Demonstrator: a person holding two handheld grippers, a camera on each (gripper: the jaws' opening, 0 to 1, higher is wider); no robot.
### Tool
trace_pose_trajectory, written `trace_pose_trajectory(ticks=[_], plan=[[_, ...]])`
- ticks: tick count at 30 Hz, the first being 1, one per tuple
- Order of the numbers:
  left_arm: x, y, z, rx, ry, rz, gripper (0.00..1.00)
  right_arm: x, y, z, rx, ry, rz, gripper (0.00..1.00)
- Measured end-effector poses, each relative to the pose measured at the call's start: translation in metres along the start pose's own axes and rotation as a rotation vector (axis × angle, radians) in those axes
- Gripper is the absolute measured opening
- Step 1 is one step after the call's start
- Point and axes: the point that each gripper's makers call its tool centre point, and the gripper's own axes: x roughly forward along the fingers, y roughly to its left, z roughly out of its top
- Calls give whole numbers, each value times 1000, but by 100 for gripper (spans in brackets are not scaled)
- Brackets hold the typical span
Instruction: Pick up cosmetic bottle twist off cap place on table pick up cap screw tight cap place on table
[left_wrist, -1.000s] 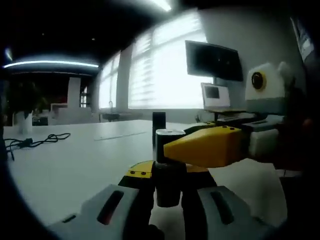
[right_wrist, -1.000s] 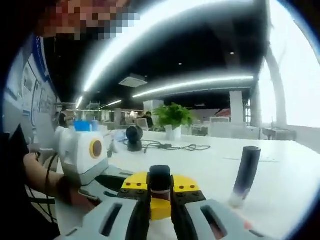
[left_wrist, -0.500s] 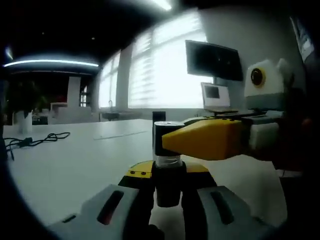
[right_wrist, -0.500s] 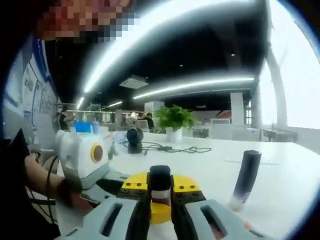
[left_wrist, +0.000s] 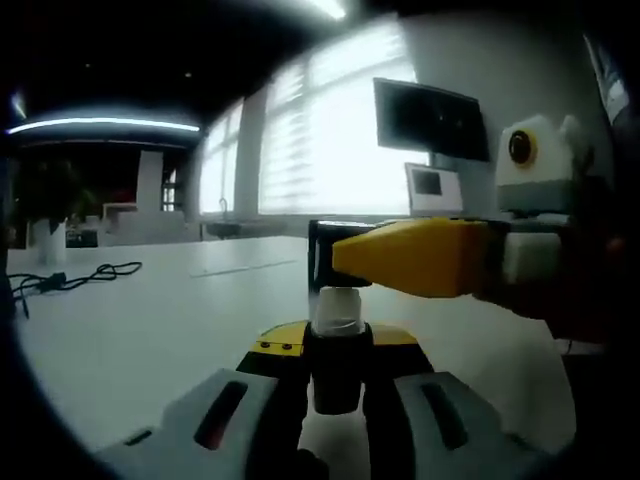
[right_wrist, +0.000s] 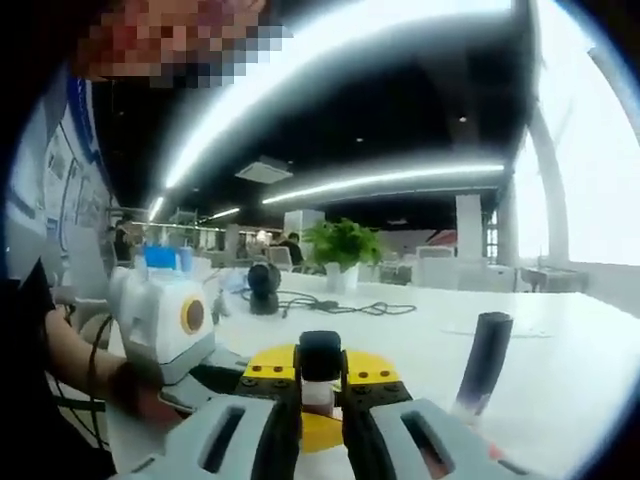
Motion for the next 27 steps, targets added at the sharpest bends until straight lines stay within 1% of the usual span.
trace_pose_trajectory(ticks=[3,8,13,15,21,23,27], plan=[[0,2,1,-8,-7,8,10,-1,-2,2,3,-7,-4,8],[0,2,1,-13,-6,10,10,-5,-4,11,0,-42,-16,8],[0,6,1,-24,-11,25,10,-8,-10,11,-6,-50,-39,8],[3,9,0,-44,-8,35,10,-10,-14,11,-4,-53,-50,8],[7,16,2,-37,-16,81,10,-17,-22,13,2,-66,-74,8],[9,21,-1,-20,-1,111,10,-19,-25,12,3,-66,-84,8],[12,21,2,12,-13,127,10,-23,-30,9,10,-64,-96,8]])
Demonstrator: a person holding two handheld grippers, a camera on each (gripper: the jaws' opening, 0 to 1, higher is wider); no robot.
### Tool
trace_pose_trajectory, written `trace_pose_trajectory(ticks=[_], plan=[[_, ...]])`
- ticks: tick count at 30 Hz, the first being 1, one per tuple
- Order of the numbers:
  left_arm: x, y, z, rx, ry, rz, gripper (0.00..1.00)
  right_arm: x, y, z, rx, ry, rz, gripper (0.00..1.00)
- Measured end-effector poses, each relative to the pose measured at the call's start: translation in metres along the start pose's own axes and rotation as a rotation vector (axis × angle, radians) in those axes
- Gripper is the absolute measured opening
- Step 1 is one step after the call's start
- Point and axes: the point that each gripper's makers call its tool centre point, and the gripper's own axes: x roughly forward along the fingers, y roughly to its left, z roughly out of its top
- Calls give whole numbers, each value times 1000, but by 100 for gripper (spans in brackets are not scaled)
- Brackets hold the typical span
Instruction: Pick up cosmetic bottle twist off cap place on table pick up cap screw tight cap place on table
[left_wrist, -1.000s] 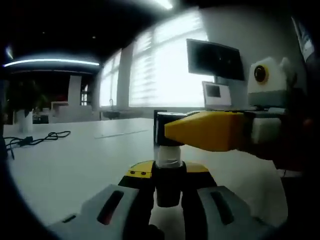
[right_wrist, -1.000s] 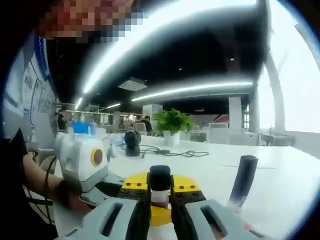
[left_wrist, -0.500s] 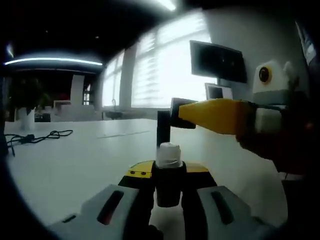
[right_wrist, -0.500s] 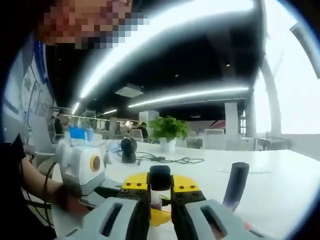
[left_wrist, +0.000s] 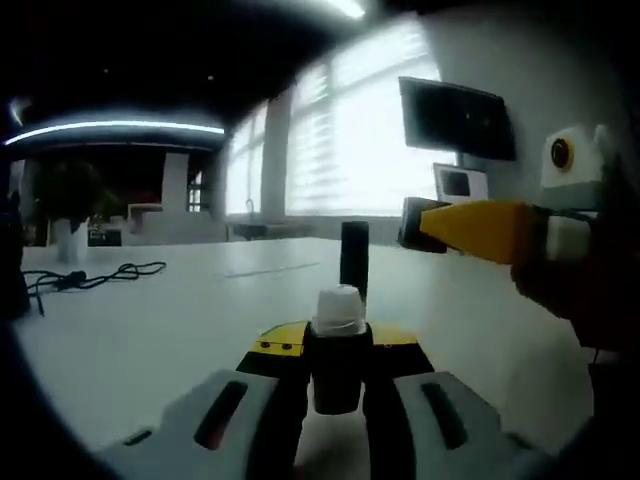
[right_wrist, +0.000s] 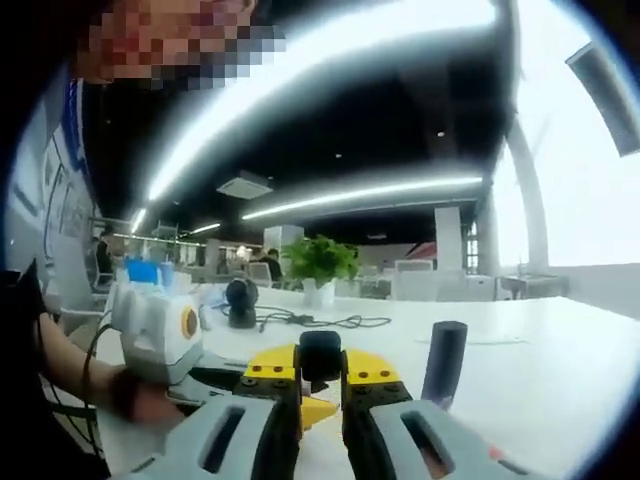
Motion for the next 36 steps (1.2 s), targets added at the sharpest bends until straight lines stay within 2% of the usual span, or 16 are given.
trace_pose_trajectory(ticks=[7,12,21,33,36], plan=[[12,7,-4,13,33,17,10,-4,-5,0,19,-8,-13,8],[24,11,-8,-20,55,30,10,-6,-6,-6,26,-5,-19,8],[39,19,-14,6,73,56,10,-9,-7,-11,34,3,-23,8],[38,21,-26,43,128,72,10,-8,-3,-13,47,3,-14,8],[38,22,-27,54,126,73,10,-7,-3,-13,44,4,-14,8]])
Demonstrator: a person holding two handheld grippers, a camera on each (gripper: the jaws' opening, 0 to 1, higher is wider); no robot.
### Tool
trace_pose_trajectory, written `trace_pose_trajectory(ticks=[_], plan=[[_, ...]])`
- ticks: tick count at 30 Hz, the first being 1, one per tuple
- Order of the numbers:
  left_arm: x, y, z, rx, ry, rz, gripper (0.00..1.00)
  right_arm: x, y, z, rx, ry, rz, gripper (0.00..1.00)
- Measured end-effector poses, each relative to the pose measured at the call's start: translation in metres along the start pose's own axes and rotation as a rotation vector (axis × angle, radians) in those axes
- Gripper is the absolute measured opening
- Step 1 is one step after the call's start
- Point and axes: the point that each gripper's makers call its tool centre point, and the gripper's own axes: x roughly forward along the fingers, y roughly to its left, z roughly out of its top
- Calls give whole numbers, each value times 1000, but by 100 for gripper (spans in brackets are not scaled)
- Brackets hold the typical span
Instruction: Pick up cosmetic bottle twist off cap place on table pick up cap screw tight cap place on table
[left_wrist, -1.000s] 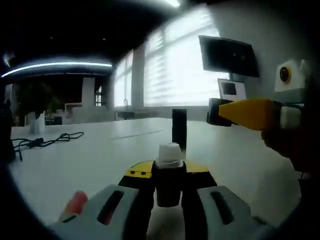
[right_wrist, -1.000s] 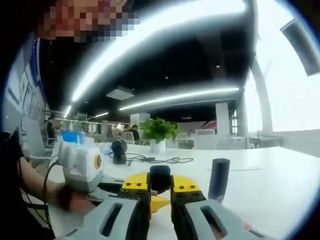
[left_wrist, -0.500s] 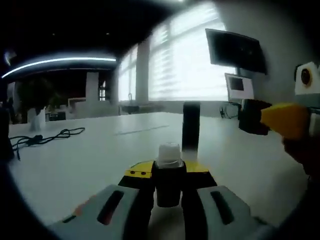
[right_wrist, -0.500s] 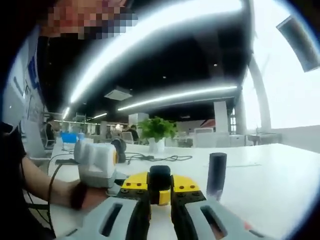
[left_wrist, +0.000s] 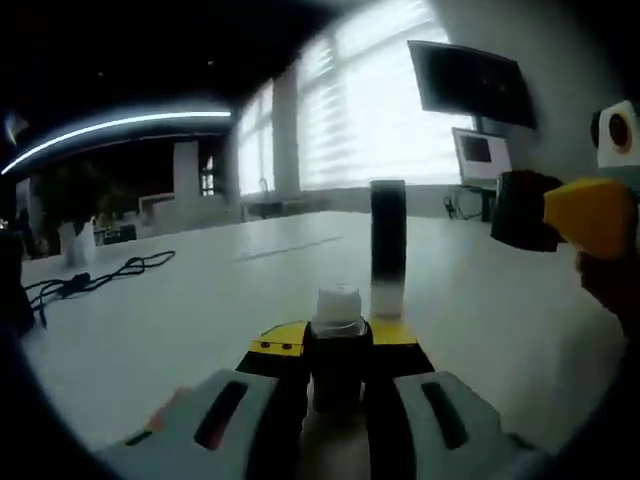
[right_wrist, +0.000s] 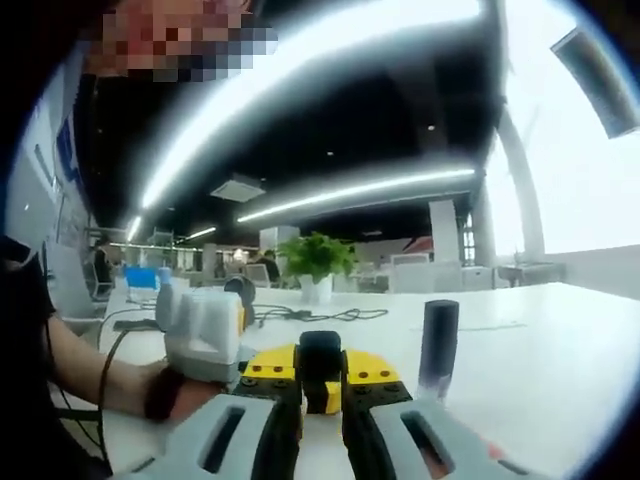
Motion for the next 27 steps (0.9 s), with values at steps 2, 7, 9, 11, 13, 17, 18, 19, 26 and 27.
trace_pose_trajectory(ticks=[2,7,9,11,13,17,18,19,26,27], plan=[[0,0,-1,-2,1,2,10,1,-1,0,3,2,-1,8],[-1,1,-2,0,7,3,10,2,1,-2,0,7,3,8],[-1,0,-6,0,25,0,12,2,1,-2,2,7,4,8],[-1,-3,-9,12,41,-10,14,3,2,-3,0,10,4,8],[-3,-7,-9,11,38,-16,15,2,2,-4,2,12,5,8],[-5,-9,-7,0,28,-17,16,1,1,-4,3,12,2,8],[-4,-9,-7,-2,26,-19,17,1,1,-4,3,13,2,8],[-4,-10,-6,-3,26,-20,18,1,1,-5,3,14,0,8],[-12,-5,-2,-19,18,-53,23,-1,-2,-2,11,10,-2,8],[-15,-6,-2,-30,16,-58,23,0,-4,0,3,6,-5,8]])
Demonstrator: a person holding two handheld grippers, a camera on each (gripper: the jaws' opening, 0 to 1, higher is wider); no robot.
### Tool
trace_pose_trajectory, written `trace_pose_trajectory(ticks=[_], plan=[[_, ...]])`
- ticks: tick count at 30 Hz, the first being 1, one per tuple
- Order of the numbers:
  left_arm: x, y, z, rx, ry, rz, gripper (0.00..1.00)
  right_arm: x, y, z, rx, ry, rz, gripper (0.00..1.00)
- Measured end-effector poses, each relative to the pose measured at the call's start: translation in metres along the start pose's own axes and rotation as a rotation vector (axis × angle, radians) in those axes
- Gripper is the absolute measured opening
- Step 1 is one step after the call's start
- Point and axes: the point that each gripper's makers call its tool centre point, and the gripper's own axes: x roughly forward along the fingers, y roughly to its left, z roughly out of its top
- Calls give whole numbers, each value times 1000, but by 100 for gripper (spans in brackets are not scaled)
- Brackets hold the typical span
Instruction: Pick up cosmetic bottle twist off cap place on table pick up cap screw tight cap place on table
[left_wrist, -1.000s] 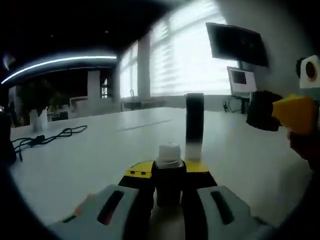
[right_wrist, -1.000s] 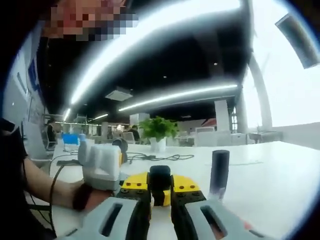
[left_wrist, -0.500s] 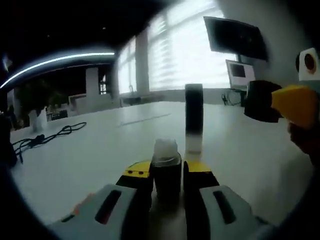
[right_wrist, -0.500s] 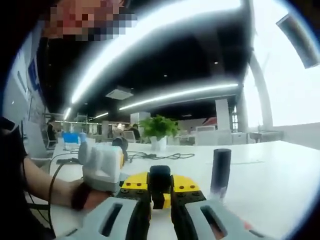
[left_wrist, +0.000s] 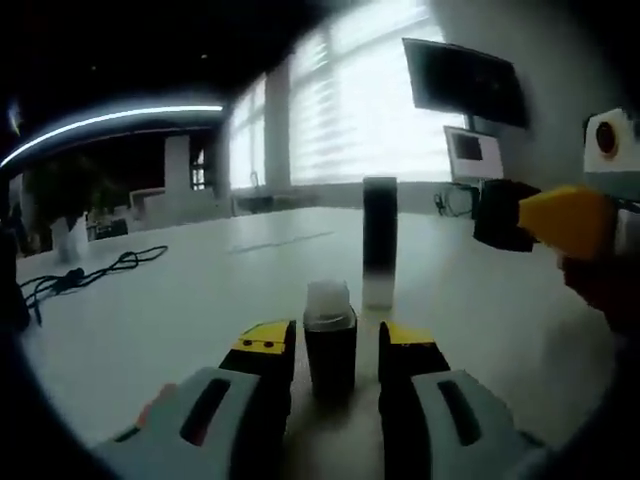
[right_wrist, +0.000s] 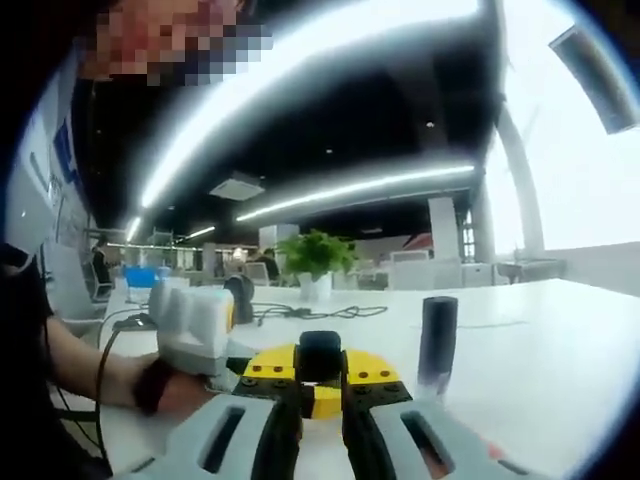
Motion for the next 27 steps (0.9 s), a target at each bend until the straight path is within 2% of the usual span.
trace_pose_trajectory(ticks=[6,11,15,18,22,23,27], plan=[[-27,-7,-9,11,37,-23,23,2,-5,2,-10,-6,-4,8],[-47,-10,-8,2,30,-34,22,4,-7,-1,-13,1,-5,8],[-60,-10,-14,49,35,-41,22,3,-9,-4,-24,9,-11,8],[-63,-16,-19,74,47,-54,21,2,-14,-8,-20,19,-19,8],[-62,-24,-31,131,99,-60,21,1,-20,-12,-18,33,-35,8],[-62,-26,-29,102,86,-65,20,1,-21,-12,-18,32,-36,8],[-61,-20,-30,80,101,-62,19,1,-22,-12,-19,35,-38,8]])
